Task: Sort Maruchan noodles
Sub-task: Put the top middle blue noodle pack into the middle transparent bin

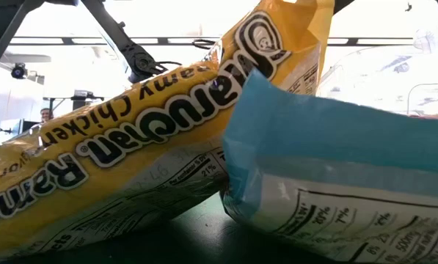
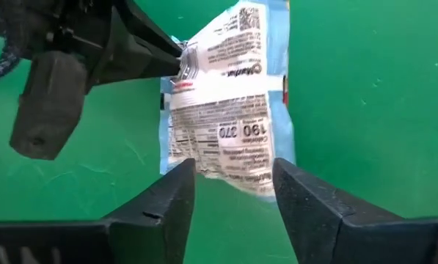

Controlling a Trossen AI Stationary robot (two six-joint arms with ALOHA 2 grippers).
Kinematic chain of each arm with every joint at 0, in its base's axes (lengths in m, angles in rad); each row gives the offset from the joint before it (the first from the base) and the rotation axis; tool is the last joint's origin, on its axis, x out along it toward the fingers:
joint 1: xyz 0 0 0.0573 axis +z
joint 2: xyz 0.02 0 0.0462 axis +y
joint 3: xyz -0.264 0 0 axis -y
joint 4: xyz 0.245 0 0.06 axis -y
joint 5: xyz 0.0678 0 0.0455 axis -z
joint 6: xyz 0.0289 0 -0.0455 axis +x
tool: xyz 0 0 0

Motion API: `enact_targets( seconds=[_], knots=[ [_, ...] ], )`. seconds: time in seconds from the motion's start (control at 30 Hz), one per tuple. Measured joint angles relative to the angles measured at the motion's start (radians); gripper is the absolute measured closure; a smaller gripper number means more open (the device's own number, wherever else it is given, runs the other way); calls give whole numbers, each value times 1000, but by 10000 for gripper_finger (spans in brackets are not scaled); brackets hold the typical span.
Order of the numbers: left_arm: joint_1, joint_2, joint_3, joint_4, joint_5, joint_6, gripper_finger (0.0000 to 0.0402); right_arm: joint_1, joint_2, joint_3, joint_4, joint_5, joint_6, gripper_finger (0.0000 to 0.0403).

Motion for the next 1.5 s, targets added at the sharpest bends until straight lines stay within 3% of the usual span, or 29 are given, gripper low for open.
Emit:
enact_targets(
  seconds=[0.2, 0.47, 0.67, 0.87, 1.3, 1.5],
  knots=[
    [-1, 0, 0, 0, 3, -11, 361, -40, 10, -3, 4, -38, -107, 197],
    [-5, 0, -1, 1, 3, -34, 361, -55, 55, -9, 83, -41, -190, 197],
    [-7, 0, -1, 1, 4, -41, 361, -68, 124, -4, 94, -68, -153, 197],
    [-7, 0, -2, 1, 6, -39, 361, -84, 148, -3, 124, -198, -142, 197],
    [-9, -2, -29, -6, 15, -37, 361, -156, 117, 4, 109, -201, -133, 197],
    [-9, -2, -29, -14, 14, -37, 361, -154, 131, 5, 137, -331, -121, 197]
  ],
)
